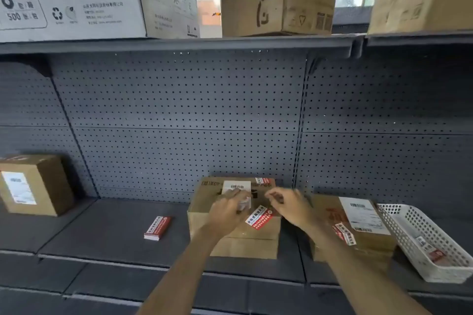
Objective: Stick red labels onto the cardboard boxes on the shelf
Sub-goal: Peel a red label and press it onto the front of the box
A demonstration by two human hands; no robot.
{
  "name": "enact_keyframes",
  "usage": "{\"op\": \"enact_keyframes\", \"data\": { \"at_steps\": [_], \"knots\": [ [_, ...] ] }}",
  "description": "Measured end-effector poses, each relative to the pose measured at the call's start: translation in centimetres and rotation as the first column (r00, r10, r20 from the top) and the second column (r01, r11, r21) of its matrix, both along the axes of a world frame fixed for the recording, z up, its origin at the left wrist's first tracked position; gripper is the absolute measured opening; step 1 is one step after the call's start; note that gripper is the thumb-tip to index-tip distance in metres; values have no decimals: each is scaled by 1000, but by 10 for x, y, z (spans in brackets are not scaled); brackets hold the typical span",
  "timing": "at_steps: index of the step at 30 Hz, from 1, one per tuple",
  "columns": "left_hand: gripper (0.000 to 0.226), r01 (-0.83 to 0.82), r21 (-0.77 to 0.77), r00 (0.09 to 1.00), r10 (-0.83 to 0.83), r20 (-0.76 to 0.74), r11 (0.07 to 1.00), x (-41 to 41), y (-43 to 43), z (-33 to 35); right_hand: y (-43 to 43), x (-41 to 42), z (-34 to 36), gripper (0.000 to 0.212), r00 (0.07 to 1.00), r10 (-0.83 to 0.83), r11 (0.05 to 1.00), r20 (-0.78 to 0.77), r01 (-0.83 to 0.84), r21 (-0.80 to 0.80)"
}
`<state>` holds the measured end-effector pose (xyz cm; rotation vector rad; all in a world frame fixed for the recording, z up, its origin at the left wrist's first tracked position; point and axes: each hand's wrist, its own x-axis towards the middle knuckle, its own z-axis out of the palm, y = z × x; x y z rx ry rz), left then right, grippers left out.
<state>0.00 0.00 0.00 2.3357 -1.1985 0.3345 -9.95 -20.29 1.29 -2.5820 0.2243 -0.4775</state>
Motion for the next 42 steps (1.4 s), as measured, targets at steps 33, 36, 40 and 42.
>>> {"op": "enact_keyframes", "data": {
  "at_steps": [33,36,40,42],
  "knots": [
    [56,-30,320,987,-22,157,947,6,-22,-12,4,23,-35,31,995,-9,996,-101,0,-88],
    [52,-36,306,991,-5,134,951,5,-23,-12,6,22,-34,27,996,-11,998,-91,6,-58],
    [45,-17,246,993,-11,113,969,5,-20,-12,7,23,-29,19,995,7,1000,-95,-9,-24],
    [45,-9,238,995,-14,96,971,5,-19,-11,8,25,-25,16,996,13,1000,-91,-14,-14]
  ]
}}
